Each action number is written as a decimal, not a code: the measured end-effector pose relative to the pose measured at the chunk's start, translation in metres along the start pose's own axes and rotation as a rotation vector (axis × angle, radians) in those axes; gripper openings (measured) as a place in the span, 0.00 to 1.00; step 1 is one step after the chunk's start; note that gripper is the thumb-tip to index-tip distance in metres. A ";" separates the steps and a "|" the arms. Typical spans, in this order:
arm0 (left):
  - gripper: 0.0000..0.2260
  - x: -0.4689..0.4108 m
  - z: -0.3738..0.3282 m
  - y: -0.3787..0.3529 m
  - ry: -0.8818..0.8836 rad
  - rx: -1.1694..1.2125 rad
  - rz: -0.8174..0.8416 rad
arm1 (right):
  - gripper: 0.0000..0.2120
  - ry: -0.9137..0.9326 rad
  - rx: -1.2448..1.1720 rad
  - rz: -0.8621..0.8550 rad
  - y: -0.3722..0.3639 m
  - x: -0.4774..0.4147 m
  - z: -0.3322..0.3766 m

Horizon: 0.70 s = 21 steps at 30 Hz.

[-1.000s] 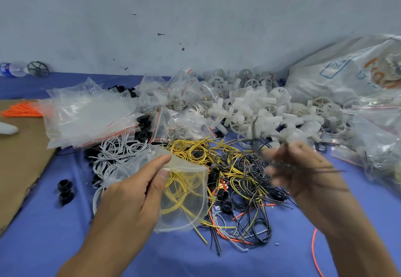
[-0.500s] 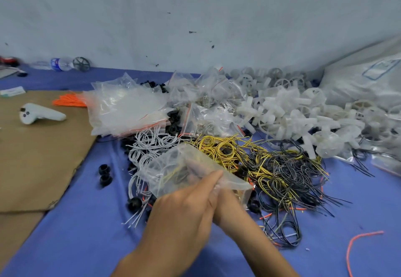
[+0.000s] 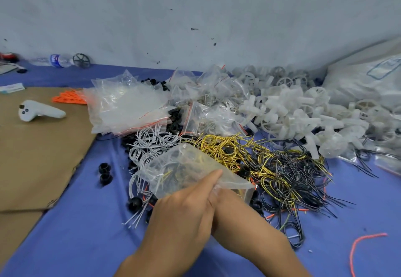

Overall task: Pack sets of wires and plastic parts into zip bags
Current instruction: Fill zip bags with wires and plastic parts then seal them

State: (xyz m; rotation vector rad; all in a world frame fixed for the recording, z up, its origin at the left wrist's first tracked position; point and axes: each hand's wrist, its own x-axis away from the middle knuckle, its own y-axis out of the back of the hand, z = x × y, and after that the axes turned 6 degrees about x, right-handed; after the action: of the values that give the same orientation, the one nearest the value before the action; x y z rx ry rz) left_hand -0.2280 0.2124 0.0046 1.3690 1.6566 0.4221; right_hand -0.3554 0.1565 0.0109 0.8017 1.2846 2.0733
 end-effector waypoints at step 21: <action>0.17 -0.016 0.014 0.002 0.241 0.321 -0.125 | 0.06 -0.432 0.195 -0.503 -0.051 0.005 -0.107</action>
State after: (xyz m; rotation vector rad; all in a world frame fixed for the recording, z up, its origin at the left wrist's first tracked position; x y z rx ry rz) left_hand -0.2161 0.1948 0.0061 1.4783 2.0658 0.2629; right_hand -0.4296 0.1185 -0.0732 0.8459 1.2874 1.3121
